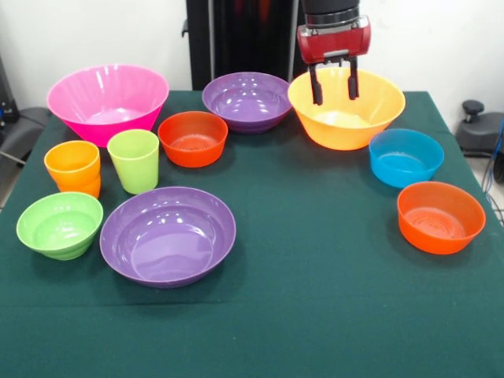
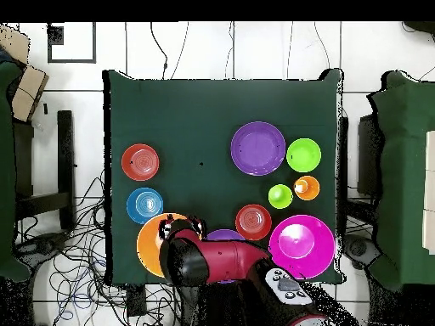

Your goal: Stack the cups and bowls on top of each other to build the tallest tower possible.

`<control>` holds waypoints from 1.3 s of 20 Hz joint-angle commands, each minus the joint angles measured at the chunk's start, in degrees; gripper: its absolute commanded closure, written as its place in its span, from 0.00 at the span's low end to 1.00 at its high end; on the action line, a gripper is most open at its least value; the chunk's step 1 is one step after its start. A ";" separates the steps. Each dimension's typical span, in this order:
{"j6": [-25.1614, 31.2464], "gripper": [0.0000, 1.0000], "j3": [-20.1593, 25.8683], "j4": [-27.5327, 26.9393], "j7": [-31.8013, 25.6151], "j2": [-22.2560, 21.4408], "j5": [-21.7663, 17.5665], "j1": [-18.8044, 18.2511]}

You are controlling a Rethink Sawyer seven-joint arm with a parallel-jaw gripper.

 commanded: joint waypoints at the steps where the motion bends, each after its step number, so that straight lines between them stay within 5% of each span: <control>1: 5.07 0.00 2.27 -1.13 6.40 -3.62 0.10 0.55; 6: 13.73 0.00 6.51 1.38 6.56 -12.92 4.63 -1.55; 16: 19.03 0.00 5.33 -7.00 -0.45 -9.33 0.14 -5.61; 26: 9.33 0.00 4.57 -7.95 1.94 -0.70 -4.66 -5.37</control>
